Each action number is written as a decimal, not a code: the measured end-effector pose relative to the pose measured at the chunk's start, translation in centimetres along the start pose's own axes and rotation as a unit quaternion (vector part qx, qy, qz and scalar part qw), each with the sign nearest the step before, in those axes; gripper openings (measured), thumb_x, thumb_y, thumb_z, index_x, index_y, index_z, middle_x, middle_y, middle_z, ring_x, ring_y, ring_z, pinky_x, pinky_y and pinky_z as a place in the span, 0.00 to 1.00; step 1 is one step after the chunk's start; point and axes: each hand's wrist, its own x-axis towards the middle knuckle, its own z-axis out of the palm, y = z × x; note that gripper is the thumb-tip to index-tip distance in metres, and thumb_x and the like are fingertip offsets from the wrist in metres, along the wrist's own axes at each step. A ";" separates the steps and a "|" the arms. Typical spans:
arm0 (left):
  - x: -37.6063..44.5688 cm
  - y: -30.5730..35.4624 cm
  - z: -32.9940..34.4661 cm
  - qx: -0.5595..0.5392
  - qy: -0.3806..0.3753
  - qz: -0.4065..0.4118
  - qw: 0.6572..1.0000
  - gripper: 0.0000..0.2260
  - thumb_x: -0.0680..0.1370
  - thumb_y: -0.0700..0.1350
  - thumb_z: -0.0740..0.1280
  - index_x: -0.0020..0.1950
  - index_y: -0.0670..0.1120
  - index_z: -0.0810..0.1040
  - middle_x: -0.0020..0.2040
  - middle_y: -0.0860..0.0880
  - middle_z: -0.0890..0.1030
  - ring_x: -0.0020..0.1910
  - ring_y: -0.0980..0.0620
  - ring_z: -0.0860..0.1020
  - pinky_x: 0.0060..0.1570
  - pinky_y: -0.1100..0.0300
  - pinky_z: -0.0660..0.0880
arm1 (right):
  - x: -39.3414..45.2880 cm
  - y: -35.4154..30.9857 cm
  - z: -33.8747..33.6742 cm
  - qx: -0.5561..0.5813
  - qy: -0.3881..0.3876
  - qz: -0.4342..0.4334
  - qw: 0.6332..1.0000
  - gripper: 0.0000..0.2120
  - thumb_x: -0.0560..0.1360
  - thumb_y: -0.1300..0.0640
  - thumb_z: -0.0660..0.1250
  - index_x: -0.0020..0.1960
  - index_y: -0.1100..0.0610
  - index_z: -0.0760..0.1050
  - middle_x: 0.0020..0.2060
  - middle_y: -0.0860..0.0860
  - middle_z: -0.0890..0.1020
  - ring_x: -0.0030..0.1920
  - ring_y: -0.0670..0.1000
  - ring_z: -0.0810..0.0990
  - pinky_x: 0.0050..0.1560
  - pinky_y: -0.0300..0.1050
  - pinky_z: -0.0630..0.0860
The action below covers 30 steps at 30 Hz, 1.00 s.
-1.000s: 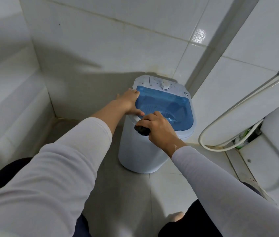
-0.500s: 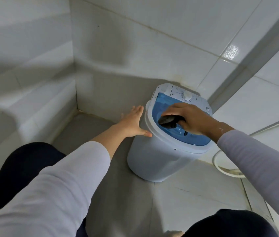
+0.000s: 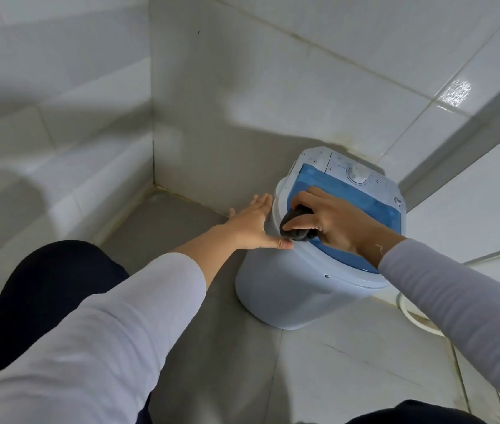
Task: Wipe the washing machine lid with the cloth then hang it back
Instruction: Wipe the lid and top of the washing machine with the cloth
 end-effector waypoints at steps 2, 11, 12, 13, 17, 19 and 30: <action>0.0 0.0 0.0 0.005 -0.002 0.002 1.000 0.53 0.67 0.70 0.66 0.78 0.48 0.38 0.80 0.51 0.40 0.79 0.50 0.39 0.73 0.34 0.43 | 0.6 0.2 0.3 0.001 0.007 0.006 1.000 0.23 0.59 0.71 0.76 0.50 0.54 0.83 0.46 0.59 0.81 0.45 0.62 0.79 0.32 0.50 0.79; 0.3 -0.2 0.0 0.036 -0.008 0.008 0.999 0.54 0.66 0.72 0.64 0.79 0.48 0.39 0.80 0.52 0.39 0.79 0.51 0.38 0.73 0.33 0.44 | 3.4 2.8 1.1 -0.043 0.032 0.066 0.996 0.26 0.57 0.73 0.75 0.52 0.57 0.83 0.47 0.62 0.80 0.44 0.65 0.78 0.33 0.49 0.78; 0.3 -0.2 0.0 0.038 -0.009 0.009 0.999 0.54 0.66 0.72 0.64 0.79 0.48 0.38 0.80 0.52 0.39 0.79 0.51 0.38 0.73 0.33 0.44 | 3.7 3.2 1.0 -0.053 0.026 0.075 0.995 0.25 0.56 0.73 0.75 0.51 0.57 0.83 0.46 0.62 0.80 0.43 0.64 0.78 0.32 0.45 0.75; 0.3 -0.2 0.0 0.040 -0.011 0.009 0.999 0.54 0.66 0.72 0.64 0.79 0.48 0.38 0.80 0.52 0.39 0.79 0.51 0.38 0.73 0.33 0.44 | 3.9 3.6 1.0 -0.062 0.021 0.083 0.994 0.25 0.56 0.73 0.75 0.50 0.57 0.83 0.45 0.62 0.80 0.42 0.64 0.79 0.31 0.42 0.70; 0.1 -0.1 -0.3 0.044 -0.022 0.002 0.999 0.53 0.67 0.71 0.63 0.78 0.47 0.38 0.80 0.52 0.39 0.78 0.51 0.38 0.73 0.33 0.43 | 5.2 5.1 0.8 -0.060 0.009 0.111 0.992 0.21 0.63 0.72 0.72 0.53 0.57 0.83 0.47 0.62 0.79 0.46 0.65 0.76 0.34 0.47 0.73; 0.0 0.0 -0.8 0.050 -0.035 0.003 0.998 0.52 0.68 0.70 0.63 0.79 0.47 0.38 0.80 0.52 0.40 0.79 0.51 0.39 0.73 0.33 0.44 | 5.6 5.6 0.5 -0.051 -0.003 0.148 0.988 0.20 0.70 0.70 0.66 0.58 0.56 0.80 0.53 0.61 0.75 0.55 0.63 0.73 0.41 0.52 0.75; 2.1 0.1 -5.9 0.029 -0.019 -0.004 0.999 0.45 0.72 0.66 0.63 0.79 0.49 0.44 0.80 0.50 0.46 0.79 0.52 0.42 0.76 0.42 0.50 | 5.4 7.1 -3.2 0.057 0.030 0.218 0.974 0.25 0.68 0.73 0.59 0.60 0.55 0.76 0.57 0.56 0.77 0.56 0.59 0.75 0.56 0.55 0.74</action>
